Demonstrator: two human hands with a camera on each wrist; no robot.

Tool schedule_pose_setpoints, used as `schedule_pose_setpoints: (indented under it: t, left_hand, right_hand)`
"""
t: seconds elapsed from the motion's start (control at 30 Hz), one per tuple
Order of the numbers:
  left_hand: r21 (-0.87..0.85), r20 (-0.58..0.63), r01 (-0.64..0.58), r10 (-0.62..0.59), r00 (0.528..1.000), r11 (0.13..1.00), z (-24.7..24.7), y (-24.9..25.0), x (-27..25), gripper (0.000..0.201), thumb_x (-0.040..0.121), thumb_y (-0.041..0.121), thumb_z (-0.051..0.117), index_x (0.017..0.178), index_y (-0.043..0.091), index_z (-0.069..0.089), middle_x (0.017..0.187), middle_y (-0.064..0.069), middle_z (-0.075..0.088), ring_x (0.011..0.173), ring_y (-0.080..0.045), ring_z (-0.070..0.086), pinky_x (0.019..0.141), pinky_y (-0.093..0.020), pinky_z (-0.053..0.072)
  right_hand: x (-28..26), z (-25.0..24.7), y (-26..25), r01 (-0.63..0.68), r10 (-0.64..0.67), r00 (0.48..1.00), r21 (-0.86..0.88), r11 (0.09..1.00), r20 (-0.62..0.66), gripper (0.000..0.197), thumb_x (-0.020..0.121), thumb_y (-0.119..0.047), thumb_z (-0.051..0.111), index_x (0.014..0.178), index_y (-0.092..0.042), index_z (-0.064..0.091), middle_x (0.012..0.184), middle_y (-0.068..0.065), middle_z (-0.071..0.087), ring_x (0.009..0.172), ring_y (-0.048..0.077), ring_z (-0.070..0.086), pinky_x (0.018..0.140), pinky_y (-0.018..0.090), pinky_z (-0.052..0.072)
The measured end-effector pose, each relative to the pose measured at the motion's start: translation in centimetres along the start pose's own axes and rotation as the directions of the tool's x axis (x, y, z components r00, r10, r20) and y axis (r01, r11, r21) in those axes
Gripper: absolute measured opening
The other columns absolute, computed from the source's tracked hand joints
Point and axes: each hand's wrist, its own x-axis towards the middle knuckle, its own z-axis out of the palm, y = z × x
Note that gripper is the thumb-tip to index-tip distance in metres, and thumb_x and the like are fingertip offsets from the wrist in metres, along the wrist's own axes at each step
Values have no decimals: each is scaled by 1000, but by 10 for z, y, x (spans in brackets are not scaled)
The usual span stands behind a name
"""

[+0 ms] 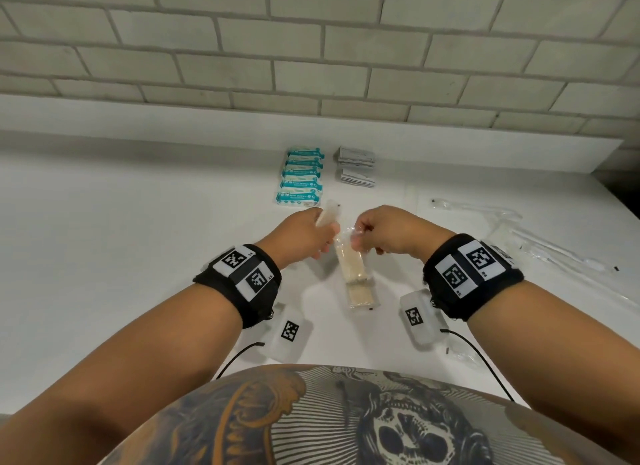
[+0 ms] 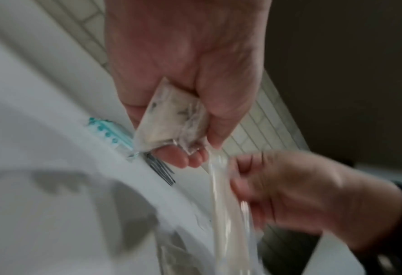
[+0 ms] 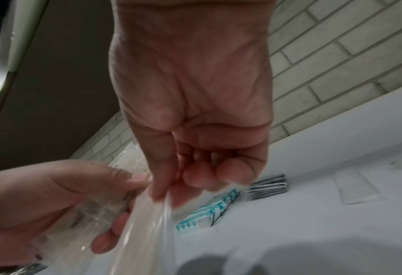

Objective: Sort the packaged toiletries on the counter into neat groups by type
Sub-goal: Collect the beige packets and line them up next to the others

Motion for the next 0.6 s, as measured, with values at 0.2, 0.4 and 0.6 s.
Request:
schedule_pose_setpoints:
  t: [0.2, 0.4, 0.6]
  left_hand:
    - [-681, 183, 202, -104, 978, 704, -10, -14, -3, 26, 98, 3, 40, 121, 6, 51, 104, -13, 69, 85, -24, 68, 69, -29, 58]
    - [-647, 146, 115, -26, 989, 753, -4, -17, -3, 27, 92, 5, 58, 119, 3, 55, 109, -14, 66, 99, -28, 65, 96, -44, 49]
    - [-556, 112, 97, -41, 993, 826, -2, -9, -2, 32, 97, 27, 53, 116, 2, 57, 114, -19, 66, 94, -25, 68, 82, -33, 58]
  right_hand:
    - [0, 16, 19, -181, 203, 978, -311, 933, 39, 23, 85, -23, 67, 105, -14, 59, 102, 2, 63, 86, 19, 58, 72, 28, 45]
    - [-4, -1, 5, 15, 43, 982, 301, 954, -186, 22, 89, -35, 65, 95, -14, 67, 84, -3, 66, 66, 10, 55, 60, 22, 42]
    - [-3, 0, -5, 127, -35, 948, 275, 953, -316, 16, 86, -19, 70, 78, -5, 64, 76, -2, 65, 57, 6, 49, 57, 21, 42]
